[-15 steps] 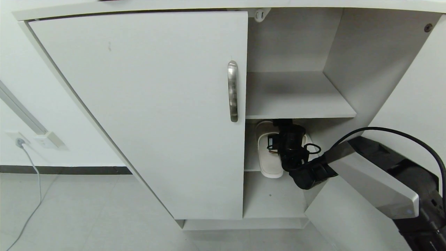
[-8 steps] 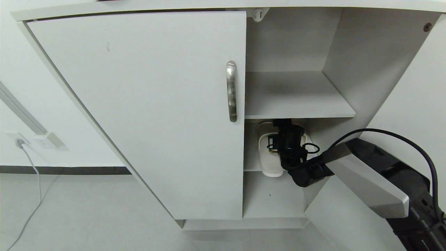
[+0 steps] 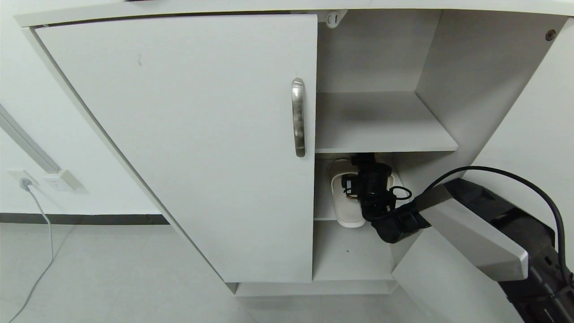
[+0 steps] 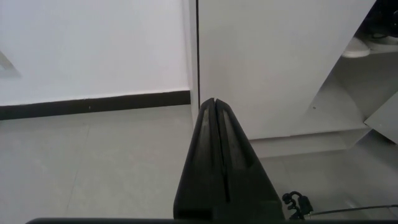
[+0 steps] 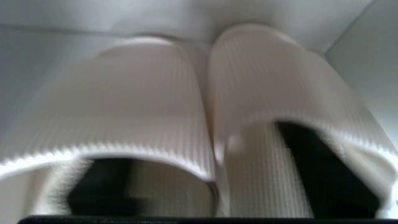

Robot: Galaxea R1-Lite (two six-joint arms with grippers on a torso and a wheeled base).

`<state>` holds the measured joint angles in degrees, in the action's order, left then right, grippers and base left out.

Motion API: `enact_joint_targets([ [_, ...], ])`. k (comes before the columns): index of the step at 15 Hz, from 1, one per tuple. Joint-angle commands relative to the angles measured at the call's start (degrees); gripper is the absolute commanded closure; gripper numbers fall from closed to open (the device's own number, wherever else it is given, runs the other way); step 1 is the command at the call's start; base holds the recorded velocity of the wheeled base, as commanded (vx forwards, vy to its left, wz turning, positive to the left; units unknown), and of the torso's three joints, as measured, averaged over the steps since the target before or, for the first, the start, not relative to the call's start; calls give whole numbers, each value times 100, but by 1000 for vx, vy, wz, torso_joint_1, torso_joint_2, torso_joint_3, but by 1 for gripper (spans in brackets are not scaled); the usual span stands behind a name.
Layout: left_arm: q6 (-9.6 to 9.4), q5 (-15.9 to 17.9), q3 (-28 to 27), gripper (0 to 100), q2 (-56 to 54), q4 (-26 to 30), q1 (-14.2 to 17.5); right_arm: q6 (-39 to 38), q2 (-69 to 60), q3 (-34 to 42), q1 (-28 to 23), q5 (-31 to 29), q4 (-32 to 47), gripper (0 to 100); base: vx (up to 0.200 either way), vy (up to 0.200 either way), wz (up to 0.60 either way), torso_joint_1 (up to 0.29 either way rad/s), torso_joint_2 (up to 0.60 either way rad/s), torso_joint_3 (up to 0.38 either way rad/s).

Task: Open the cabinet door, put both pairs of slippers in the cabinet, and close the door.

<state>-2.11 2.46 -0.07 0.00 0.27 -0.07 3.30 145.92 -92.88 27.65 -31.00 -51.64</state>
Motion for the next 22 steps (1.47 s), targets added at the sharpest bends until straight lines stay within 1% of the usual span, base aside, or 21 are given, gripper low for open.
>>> enact_joint_targets([
  [1, 0, 0, -1, 100, 9, 0, -1, 4, -424, 560, 100, -2, -83, 0, 0, 0, 0, 0, 0, 0],
  [2, 0, 0, -1, 100, 9, 0, -1, 4, -591, 868, 171, -2, -206, 0, 0, 0, 0, 0, 0, 0],
  [3, 0, 0, -1, 100, 9, 0, -1, 4, -635, 965, 188, -11, -268, 0, 0, 0, 0, 0, 0, 0],
  [4, 0, 0, -1, 100, 9, 0, -1, 4, -969, 1571, 294, -46, -646, 0, 0, 0, 0, 0, 0, 0],
  [6, 0, 0, -1, 100, 9, 0, -1, -5, -1479, 2556, 478, -64, -1076, 0, 0, 0, 0, 0, 0, 0],
  [7, 0, 0, -1, 100, 9, 0, -1, -5, -1602, 2907, 540, -82, -1296, 0, 0, 0, 0, 0, 0, 0],
  [8, 0, 0, -1, 100, 9, 0, -1, 4, -1857, 3707, 742, -126, -1876, 0, 0, 0, 0, 0, 0, 0],
  [10, 0, 0, -1, 100, 9, 0, -1, 4, -2103, 4533, 1032, -126, -2447, 0, 0, 0, 0, 0, 0, 0],
  [11, 0, 0, -1, 100, 9, 0, -1, 4, -2173, 4832, 1155, -126, -2658, 0, 0, 0, 0, 0, 0, 0],
  [13, -9, 0, -1, 100, 9, 0, -1, 4, -2226, 5113, 1261, -134, -2966, 0, 0, 0, 0, 0, 0, 0],
  [20, 0, 0, -1, 100, 9, 0, -1, 4, -2270, 5175, 1252, -134, -3054, 0, -200, 0, 0, 1, 4, 1],
  [22, 9, 0, -1, 100, 9, 0, -1, 4, -2279, 5175, 1252, -126, -3045, 0, 0, 0, 0, 0, 0, 0],
])
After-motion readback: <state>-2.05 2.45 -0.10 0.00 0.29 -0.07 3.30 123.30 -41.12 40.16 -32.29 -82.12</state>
